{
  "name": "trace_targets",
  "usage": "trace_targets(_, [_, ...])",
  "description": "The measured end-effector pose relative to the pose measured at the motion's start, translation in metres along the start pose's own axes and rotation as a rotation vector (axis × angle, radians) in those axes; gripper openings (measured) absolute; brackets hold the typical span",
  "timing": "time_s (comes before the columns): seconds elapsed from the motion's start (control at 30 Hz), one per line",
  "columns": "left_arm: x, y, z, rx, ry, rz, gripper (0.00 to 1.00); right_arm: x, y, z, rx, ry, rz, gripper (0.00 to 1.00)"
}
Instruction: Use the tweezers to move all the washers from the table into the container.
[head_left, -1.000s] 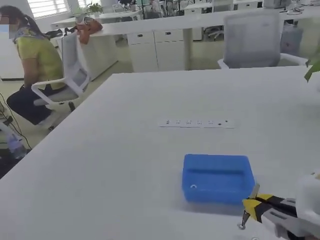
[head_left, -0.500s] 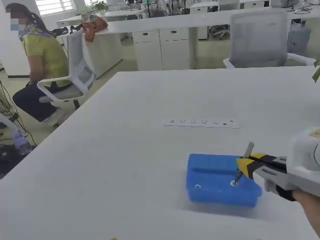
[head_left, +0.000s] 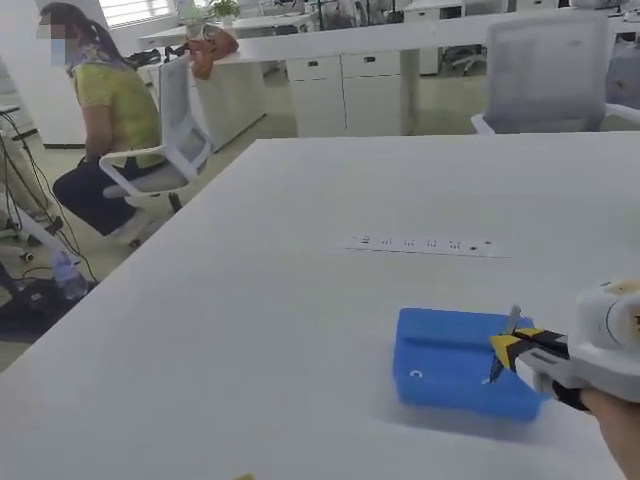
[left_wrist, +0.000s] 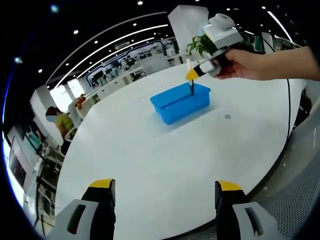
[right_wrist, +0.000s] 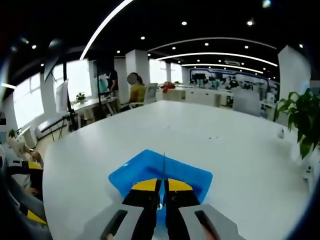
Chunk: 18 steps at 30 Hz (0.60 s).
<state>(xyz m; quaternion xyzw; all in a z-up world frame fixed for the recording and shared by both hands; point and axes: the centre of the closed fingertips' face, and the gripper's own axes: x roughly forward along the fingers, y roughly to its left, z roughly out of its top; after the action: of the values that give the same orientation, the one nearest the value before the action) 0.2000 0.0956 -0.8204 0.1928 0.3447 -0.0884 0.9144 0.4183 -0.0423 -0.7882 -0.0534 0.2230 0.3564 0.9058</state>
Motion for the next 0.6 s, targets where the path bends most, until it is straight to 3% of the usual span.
trace_targets(0.33, [-0.001,0.001,0.002,-0.008,-0.009,0.005,0.82,0.006,0.005,-0.017,0.009,0.034,0.002,0.01])
trace_targets(0.6, [-0.001,0.002,0.002,-0.008,-0.01,0.008,0.81,0.004,0.008,-0.02,0.019,0.032,0.004,0.01])
